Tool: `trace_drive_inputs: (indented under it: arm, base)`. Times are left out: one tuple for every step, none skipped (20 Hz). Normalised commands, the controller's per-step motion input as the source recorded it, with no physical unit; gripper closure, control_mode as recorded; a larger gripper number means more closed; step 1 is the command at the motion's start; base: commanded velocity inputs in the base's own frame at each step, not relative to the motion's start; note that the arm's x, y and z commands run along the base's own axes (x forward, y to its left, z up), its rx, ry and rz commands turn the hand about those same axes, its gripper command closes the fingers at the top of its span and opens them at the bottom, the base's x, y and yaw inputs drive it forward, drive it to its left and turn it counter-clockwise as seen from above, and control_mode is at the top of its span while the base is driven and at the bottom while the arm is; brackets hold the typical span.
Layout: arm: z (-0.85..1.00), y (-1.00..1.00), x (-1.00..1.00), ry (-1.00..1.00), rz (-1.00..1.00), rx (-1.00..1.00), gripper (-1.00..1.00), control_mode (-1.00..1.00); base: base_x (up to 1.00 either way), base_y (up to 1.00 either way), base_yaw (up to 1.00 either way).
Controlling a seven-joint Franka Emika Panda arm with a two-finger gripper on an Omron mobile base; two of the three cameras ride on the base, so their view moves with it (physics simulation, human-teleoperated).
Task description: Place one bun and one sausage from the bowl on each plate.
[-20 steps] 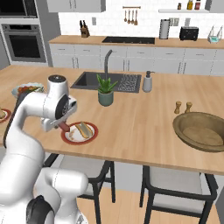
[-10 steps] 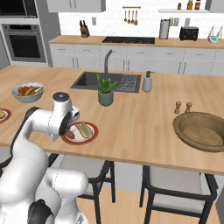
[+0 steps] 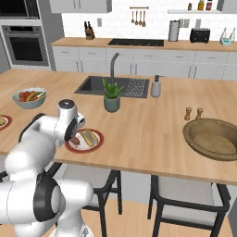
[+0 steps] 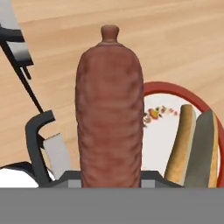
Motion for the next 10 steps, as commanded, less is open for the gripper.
trace_drive_inputs:
  arm:
    - [0.00, 0.16, 0.50, 0.10, 0.00, -0.02, 1.00, -1.00]
    - [0.00, 0.12, 0.45, 0.08, 0.00, -0.01, 1.00, -1.00]
    - [0.00, 0.06, 0.42, 0.07, 0.00, 0.00, 1.00, -1.00]
    - [-0.04, 0.00, 0.40, 0.05, 0.00, 0.00, 1.00, -1.00]
    - [-0.18, 0.00, 0.39, 0.01, 0.00, -0.03, 1.00, -1.00]
    - [-0.27, 0.00, 0.39, 0.00, 0.00, -0.08, 1.00, -1.00]
    - [-0.30, 0.00, 0.35, 0.00, 0.00, -0.10, 1.00, -1.00]
    - [-0.31, 0.00, 0.31, 0.00, 0.00, -0.12, 1.00, -1.00]
    - [-0.31, 0.00, 0.24, 0.00, 0.00, -0.16, 1.00, -1.00]
    - [-0.32, 0.03, 0.16, 0.00, 0.00, -0.15, 1.00, -1.00]
  base:
    - [0.00, 0.00, 0.00]
    - [0.00, 0.00, 0.00]
    - [0.00, 0.00, 0.00]
    - [0.00, 0.00, 0.00]
    - [0.00, 0.00, 0.00]
    - [0.00, 0.00, 0.00]
    - [0.00, 0.00, 0.00]
    - [0.00, 0.00, 0.00]
    - [0.00, 0.00, 0.00]
    - [0.00, 0.00, 0.00]
